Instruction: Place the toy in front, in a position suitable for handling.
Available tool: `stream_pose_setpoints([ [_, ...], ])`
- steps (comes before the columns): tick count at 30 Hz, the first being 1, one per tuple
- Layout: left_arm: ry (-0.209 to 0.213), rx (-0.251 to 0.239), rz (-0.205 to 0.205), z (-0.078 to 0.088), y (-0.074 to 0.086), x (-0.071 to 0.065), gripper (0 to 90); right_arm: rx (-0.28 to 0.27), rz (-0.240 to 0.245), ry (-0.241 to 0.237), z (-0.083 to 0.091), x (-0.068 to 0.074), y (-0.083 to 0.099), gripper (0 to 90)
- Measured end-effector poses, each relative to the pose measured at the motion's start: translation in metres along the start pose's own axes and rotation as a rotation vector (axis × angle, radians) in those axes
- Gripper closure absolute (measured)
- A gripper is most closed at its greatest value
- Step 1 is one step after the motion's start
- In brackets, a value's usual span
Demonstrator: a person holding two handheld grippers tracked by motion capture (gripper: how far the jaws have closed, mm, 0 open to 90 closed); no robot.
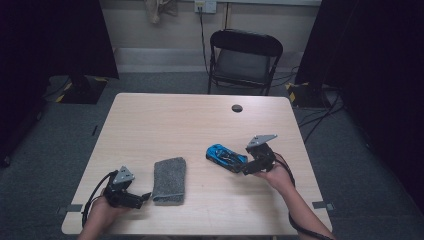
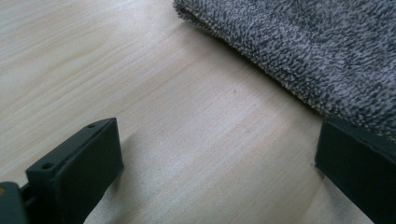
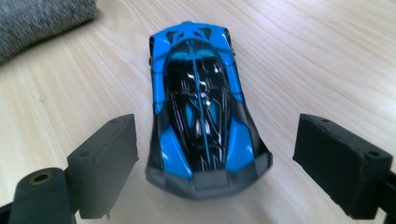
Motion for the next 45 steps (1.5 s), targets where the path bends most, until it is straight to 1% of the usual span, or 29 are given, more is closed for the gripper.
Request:
stream_pose_setpoints([
  [1, -0.001, 0.0, 0.0, 0.0, 0.0, 0.0, 0.0, -0.001, 0.017, 0.018, 0.001, -0.001, 0.003, 12.3],
  [3, -0.002, 0.0, 0.002, 0.0, 0.0, 0.0, 0.0, -0.014, 0.03, 0.04, 0.001, -0.002, 0.007, 11.8],
  [5, -0.002, 0.0, 0.002, 0.0, 0.0, 0.0, 0.0, -0.043, 0.018, 0.03, 0.002, 0.0, 0.008, 11.8],
  [6, -0.002, 0.0, 0.003, 0.0, 0.0, 0.0, 0.0, -0.046, 0.011, 0.027, 0.002, 0.001, 0.01, 11.5],
  [7, -0.002, 0.001, 0.002, 0.0, 0.0, 0.0, 0.0, -0.04, 0.016, 0.036, 0.001, 0.001, 0.014, 11.1],
  [9, -0.002, 0.0, 0.002, 0.0, 0.0, 0.0, 0.0, -0.04, 0.007, 0.029, 0.0, 0.002, 0.015, 11.1],
  [11, -0.002, 0.0, 0.002, 0.0, 0.0, 0.0, 0.0, -0.032, 0.017, 0.039, -0.002, 0.003, 0.019, 11.1],
  [12, -0.002, 0.001, 0.002, 0.0, 0.0, 0.0, 0.0, -0.034, 0.012, 0.031, -0.004, 0.004, 0.02, 11.1],
  [14, -0.002, 0.0, 0.002, 0.0, 0.0, 0.0, 0.0, -0.023, 0.019, 0.033, -0.007, 0.005, 0.022, 11.3],
  [17, -0.002, 0.001, 0.002, 0.0, 0.0, 0.0, 0.0, -0.009, 0.015, 0.02, -0.012, 0.006, 0.025, 11.3],
  [19, -0.002, 0.001, 0.002, 0.0, 0.0, 0.0, 0.0, -0.015, 0.012, 0.019, -0.015, 0.007, 0.025, 11.3],
  [20, -0.002, 0.0, 0.002, 0.0, 0.0, 0.0, 0.0, -0.015, 0.01, 0.026, -0.017, 0.006, 0.026, 11.5],
  [24, -0.003, 0.0, 0.003, 0.0, 0.0, 0.0, 0.0, -0.011, 0.002, 0.008, -0.022, 0.008, 0.028, 12.5],
  [25, -0.002, 0.0, 0.002, 0.0, 0.0, 0.0, 0.0, 0.001, 0.02, 0.018, -0.024, 0.009, 0.03, 12.4],
  [28, -0.003, 0.0, 0.002, 0.0, 0.0, 0.0, 0.0, -0.001, 0.017, 0.023, -0.026, 0.009, 0.032, 11.8],
  [29, -0.002, 0.0, 0.002, 0.0, 0.0, 0.0, 0.0, -0.013, 0.012, 0.031, -0.026, 0.008, 0.033, 11.8],
  [36, -0.003, 0.0, 0.002, 0.0, 0.0, 0.0, 0.0, -0.016, 0.005, 0.046, -0.025, 0.007, 0.034, 10.6],
  [38, -0.003, 0.0, 0.002, 0.0, 0.0, 0.0, 0.0, -0.018, 0.004, 0.045, -0.025, 0.007, 0.034, 11.7],
  [40, -0.009, 0.0, 0.006, 0.0, 0.0, 0.0, 0.0, -0.033, -0.005, 0.051, -0.023, 0.007, 0.033, 20.3],
  [42, -0.016, 0.002, 0.012, -0.001, -0.001, -0.001, 0.0, -0.036, -0.004, 0.048, -0.023, 0.007, 0.033, 20.6],
  [43, -0.03, -0.001, 0.027, -0.002, -0.001, -0.001, 0.0, -0.037, -0.004, 0.047, -0.023, 0.007, 0.033, 21.0],
  [44, -0.03, -0.001, 0.027, -0.002, -0.001, -0.001, 0.7, -0.037, -0.004, 0.047, -0.023, 0.007, 0.033, 21.0],
  [45, -0.043, 0.013, 0.028, 0.0, -0.002, 0.0, 2.3, -0.041, -0.005, 0.05, -0.023, 0.007, 0.033, 22.7],
])
Point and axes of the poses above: each handheld gripper's, and its own axes: z roughly backward along the jaws, y roughly out of its underside, x roughly to its left, the point moved 8 cm from there along -z, roughly forward along the jaws, and after that the axes turned 10 degrees about -x, right-handed, at the moved point
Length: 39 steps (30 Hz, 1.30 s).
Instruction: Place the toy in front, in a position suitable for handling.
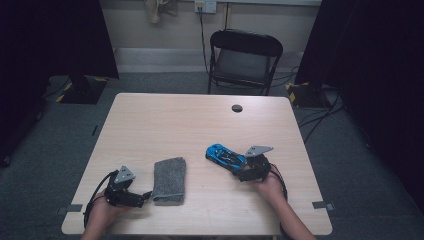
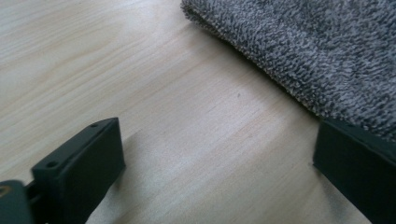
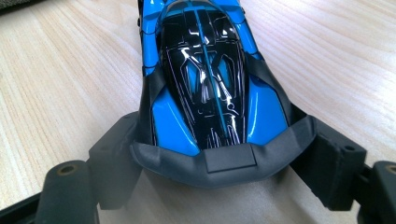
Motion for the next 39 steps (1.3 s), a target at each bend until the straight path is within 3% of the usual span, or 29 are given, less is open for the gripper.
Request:
stream_pose_setpoints([
  [3, -0.011, 0.004, 0.025, 0.003, -0.001, 0.001, 10.0, 0.0, -0.002, 0.003, 0.0, 0.0, 0.0, 22.7],
  [5, -0.009, 0.017, 0.082, 0.008, -0.003, 0.002, 19.5, 0.0, -0.004, 0.003, 0.0, 0.0, 0.0, 22.8],
  [8, -0.005, 0.02, 0.165, 0.013, -0.01, -0.003, 22.5, 0.001, -0.004, 0.005, 0.0, 0.0, 0.0, 22.8],
  [9, -0.005, 0.02, 0.165, 0.013, -0.01, -0.003, 22.9, 0.001, -0.004, 0.005, 0.0, 0.0, 0.0, 22.8],
  [11, 0.008, 0.017, 0.182, 0.016, -0.022, -0.01, 24.6, 0.001, -0.005, 0.006, 0.0, 0.0, 0.0, 22.8],
  [13, 0.036, 0.01, 0.242, 0.017, -0.037, -0.021, 29.1, 0.001, -0.006, 0.007, 0.0, 0.0, 0.0, 22.8],
  [17, 0.03, -0.004, 0.296, 0.007, -0.062, -0.038, 27.8, 0.001, -0.006, 0.007, 0.0, 0.0, 0.0, 22.8],
  [20, -0.014, 0.047, 0.264, -0.008, -0.069, -0.046, 26.2, 0.001, -0.006, 0.008, 0.0, 0.0, 0.0, 22.8],
  [23, -0.054, 0.098, 0.261, -0.025, -0.068, -0.049, 24.5, 0.0, -0.008, 0.01, 0.0, 0.001, 0.0, 22.8],
  [25, -0.051, 0.097, 0.284, -0.032, -0.069, -0.053, 24.1, 0.001, -0.009, 0.011, 0.0, 0.001, 0.0, 22.8],
  [30, -0.097, 0.098, 0.238, -0.043, -0.079, -0.061, 23.8, 0.0, -0.011, 0.015, 0.001, 0.001, 0.0, 22.9],
  [31, -0.1, 0.106, 0.249, -0.046, -0.079, -0.065, 23.9, 0.002, -0.011, 0.016, 0.001, 0.001, 0.001, 22.9],
  [32, -0.088, 0.175, 0.278, -0.051, -0.075, -0.07, 29.3, 0.001, -0.014, 0.018, 0.001, 0.001, 0.001, 22.9],
  [35, -0.102, 0.182, 0.262, -0.054, -0.072, -0.07, 27.7, 0.001, -0.014, 0.018, 0.001, 0.001, 0.001, 22.9],
  [37, -0.092, 0.173, 0.281, -0.056, -0.07, -0.07, 27.0, 0.001, -0.014, 0.019, 0.001, 0.002, 0.001, 22.9],
  [39, -0.101, 0.165, 0.249, -0.059, -0.066, -0.071, 27.0, 0.001, -0.014, 0.019, 0.001, 0.002, 0.001, 22.9],
])
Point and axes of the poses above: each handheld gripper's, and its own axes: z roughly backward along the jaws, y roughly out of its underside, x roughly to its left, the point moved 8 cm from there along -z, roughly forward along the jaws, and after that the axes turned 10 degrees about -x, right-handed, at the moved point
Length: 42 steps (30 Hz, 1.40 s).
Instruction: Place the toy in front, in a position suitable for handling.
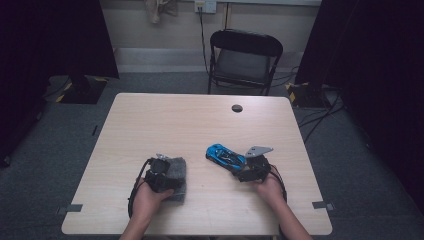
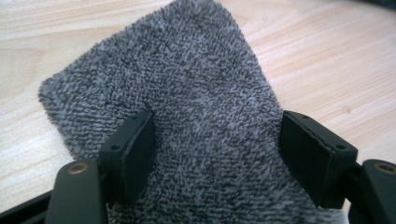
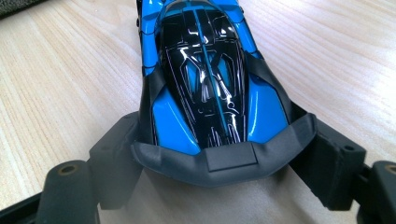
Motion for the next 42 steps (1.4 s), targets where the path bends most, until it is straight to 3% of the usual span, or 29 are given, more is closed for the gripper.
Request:
stream_pose_setpoints([
  [3, -0.018, -0.022, -0.02, -0.002, 0.002, -0.001, 27.6, -0.001, -0.001, 0.003, 0.0, 0.0, 0.0, 22.9],
  [6, -0.023, -0.015, -0.018, -0.002, 0.002, 0.0, 29.2, -0.001, -0.002, 0.005, 0.0, 0.0, 0.0, 23.0],
  [9, -0.05, -0.005, -0.051, -0.003, 0.003, -0.001, 31.9, -0.001, -0.003, 0.007, 0.001, 0.001, 0.001, 23.0],
  [12, -0.054, -0.003, -0.056, -0.003, 0.003, -0.001, 33.5, -0.001, -0.004, 0.008, 0.001, 0.001, 0.001, 23.0],
  [13, -0.049, -0.009, -0.065, -0.002, 0.002, 0.0, 41.3, -0.001, -0.003, 0.007, 0.001, 0.001, 0.001, 23.0],
  [16, -0.046, -0.013, -0.069, -0.001, 0.002, 0.001, 48.7, -0.001, -0.004, 0.008, 0.001, 0.001, 0.001, 23.0],
  [17, -0.03, -0.015, -0.078, -0.001, 0.002, 0.0, 57.3, -0.001, -0.004, 0.008, 0.001, 0.001, 0.001, 23.0],
  [18, -0.03, -0.015, -0.078, -0.001, 0.002, 0.0, 59.7, -0.001, -0.004, 0.008, 0.001, 0.001, 0.001, 23.0],
  [26, 0.021, -0.024, -0.118, 0.001, 0.001, -0.001, 70.9, -0.001, -0.004, 0.007, 0.001, 0.001, 0.001, 23.0],
  [32, 0.044, -0.015, -0.162, 0.004, -0.002, -0.004, 73.7, -0.001, -0.004, 0.008, 0.001, 0.001, 0.001, 23.0],
  [38, 0.09, -0.03, -0.143, 0.006, -0.016, -0.013, 74.7, 0.0, -0.004, 0.008, 0.001, 0.001, 0.001, 22.9],
  [42, 0.101, -0.034, -0.172, 0.005, -0.026, -0.02, 74.8, -0.001, -0.004, 0.008, 0.001, 0.001, 0.001, 23.0],
])
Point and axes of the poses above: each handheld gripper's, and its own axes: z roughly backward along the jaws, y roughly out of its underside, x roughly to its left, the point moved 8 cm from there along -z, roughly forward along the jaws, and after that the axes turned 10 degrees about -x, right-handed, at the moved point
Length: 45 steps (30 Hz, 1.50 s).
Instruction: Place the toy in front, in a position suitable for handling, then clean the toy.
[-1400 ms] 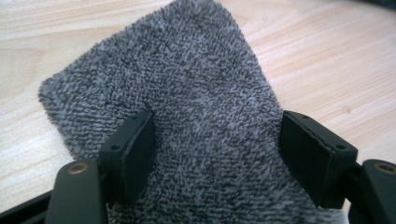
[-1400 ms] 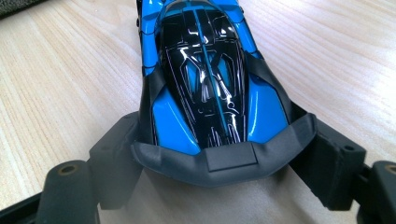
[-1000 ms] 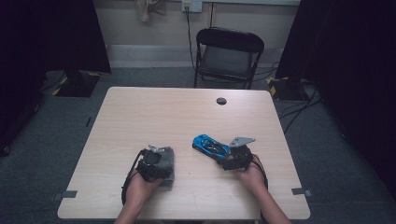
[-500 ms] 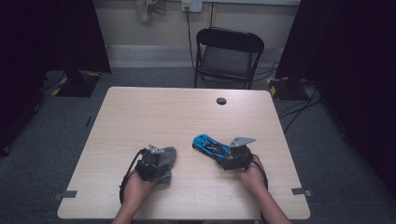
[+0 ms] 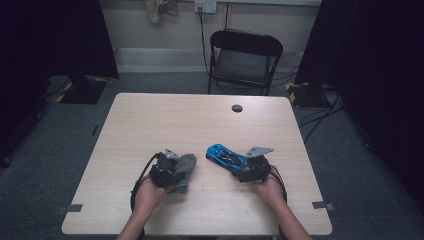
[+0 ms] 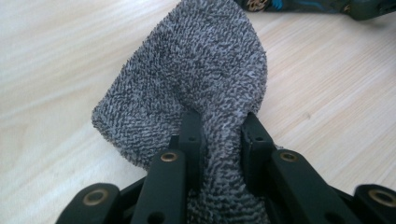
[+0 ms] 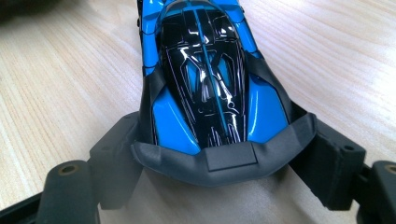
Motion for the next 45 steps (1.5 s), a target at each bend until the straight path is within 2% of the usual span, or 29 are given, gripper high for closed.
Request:
stream_pose_setpoints([
  [3, 0.008, 0.003, -0.017, -0.002, -0.005, -0.001, 74.8, 0.0, 0.0, 0.0, 0.0, 0.0, 0.0, 23.0],
  [6, 0.02, -0.013, -0.011, -0.005, -0.009, -0.004, 74.8, 0.0, 0.0, 0.0, 0.0, 0.0, 0.0, 23.0],
  [8, 0.026, -0.008, -0.028, -0.006, -0.011, -0.006, 74.8, 0.0, 0.0, 0.0, 0.0, 0.0, 0.0, 23.0],
  [9, 0.02, -0.006, -0.039, -0.007, -0.012, -0.005, 74.8, 0.0, 0.0, 0.0, 0.0, 0.0, 0.0, 23.0],
  [11, 0.009, -0.009, -0.035, -0.008, -0.014, -0.006, 74.8, 0.0, 0.0, 0.0, 0.0, 0.0, 0.0, 23.0],
  [12, 0.017, 0.002, -0.045, -0.008, -0.015, -0.006, 74.8, 0.0, 0.0, 0.0, 0.0, 0.0, 0.0, 23.0],
  [15, 0.039, -0.012, -0.028, -0.011, -0.02, -0.01, 74.9, 0.0, 0.0, 0.0, 0.0, 0.0, 0.0, 23.0],
  [20, 0.062, -0.029, -0.036, -0.013, -0.033, -0.015, 75.0, 0.0, 0.0, 0.0, 0.0, 0.0, 0.0, 23.0],
  [21, 0.066, -0.037, -0.05, -0.014, -0.04, -0.019, 74.9, 0.0, 0.001, 0.0, 0.0, 0.0, 0.0, 23.0],
  [22, 0.066, -0.037, -0.05, -0.014, -0.04, -0.019, 74.9, 0.0, 0.001, 0.0, 0.0, 0.0, 0.0, 23.0],
  [23, 0.075, -0.055, -0.051, -0.016, -0.047, -0.023, 74.9, 0.0, 0.001, -0.001, 0.0, 0.0, 0.0, 23.0],
  [29, 0.087, -0.079, -0.066, -0.022, -0.06, -0.031, 74.9, 0.0, 0.001, -0.001, 0.0, 0.0, 0.0, 23.0],
  [36, 0.108, -0.088, -0.101, -0.036, -0.066, -0.042, 74.8, 0.0, 0.001, -0.001, 0.0, 0.0, 0.0, 23.0],
  [37, 0.112, -0.095, -0.087, -0.038, -0.067, -0.044, 74.8, 0.0, 0.001, -0.001, 0.0, 0.0, 0.0, 23.0],
  [43, 0.136, -0.094, -0.095, -0.052, -0.072, -0.056, 74.9, 0.001, 0.001, -0.001, 0.0, 0.0, 0.0, 23.0],
  [45, 0.147, -0.11, -0.094, -0.055, -0.075, -0.062, 74.9, 0.0, 0.001, -0.001, 0.0, 0.0, 0.0, 23.0],
])
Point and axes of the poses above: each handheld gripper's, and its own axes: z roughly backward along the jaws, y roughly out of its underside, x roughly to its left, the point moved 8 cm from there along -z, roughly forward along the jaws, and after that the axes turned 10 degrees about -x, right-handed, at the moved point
